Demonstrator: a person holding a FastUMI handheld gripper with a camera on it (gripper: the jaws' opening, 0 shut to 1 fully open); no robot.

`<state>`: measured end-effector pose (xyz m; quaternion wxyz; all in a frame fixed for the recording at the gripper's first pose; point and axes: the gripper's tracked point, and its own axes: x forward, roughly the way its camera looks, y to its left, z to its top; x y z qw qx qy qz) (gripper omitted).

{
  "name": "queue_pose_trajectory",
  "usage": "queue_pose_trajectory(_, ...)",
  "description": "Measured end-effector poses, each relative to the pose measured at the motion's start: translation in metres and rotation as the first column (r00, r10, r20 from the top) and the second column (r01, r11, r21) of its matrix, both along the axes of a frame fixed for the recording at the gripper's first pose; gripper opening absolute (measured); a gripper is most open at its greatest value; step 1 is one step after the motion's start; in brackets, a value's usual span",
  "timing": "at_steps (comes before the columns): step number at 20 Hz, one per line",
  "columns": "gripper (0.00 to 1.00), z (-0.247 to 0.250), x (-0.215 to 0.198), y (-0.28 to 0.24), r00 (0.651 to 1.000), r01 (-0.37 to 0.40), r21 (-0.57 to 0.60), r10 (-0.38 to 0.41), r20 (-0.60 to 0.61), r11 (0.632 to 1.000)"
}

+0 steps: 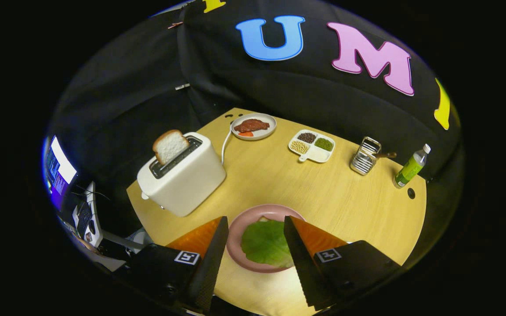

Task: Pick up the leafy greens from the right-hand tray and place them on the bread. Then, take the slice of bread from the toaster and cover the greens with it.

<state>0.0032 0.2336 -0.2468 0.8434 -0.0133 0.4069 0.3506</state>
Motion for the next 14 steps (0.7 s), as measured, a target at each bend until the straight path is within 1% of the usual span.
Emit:
queue_pose_trajectory(3,0.8,0.027,-0.006,0.026,1.0,-0.01,0.054,0.01,0.005,0.998)
queue_pose_trajectory(6,0.8,0.058,-0.012,0.076,0.999,-0.033,0.135,0.035,-0.011,0.99)
queue_pose_trajectory(8,0.8,0.074,-0.013,0.111,0.999,-0.037,0.162,0.042,-0.028,0.986)
queue_pose_trajectory(11,0.8,0.084,-0.007,0.165,0.997,-0.01,0.182,0.023,-0.07,0.983)
queue_pose_trajectory(14,0.8,0.084,-0.006,0.212,0.988,0.024,0.2,0.008,-0.157,0.98)
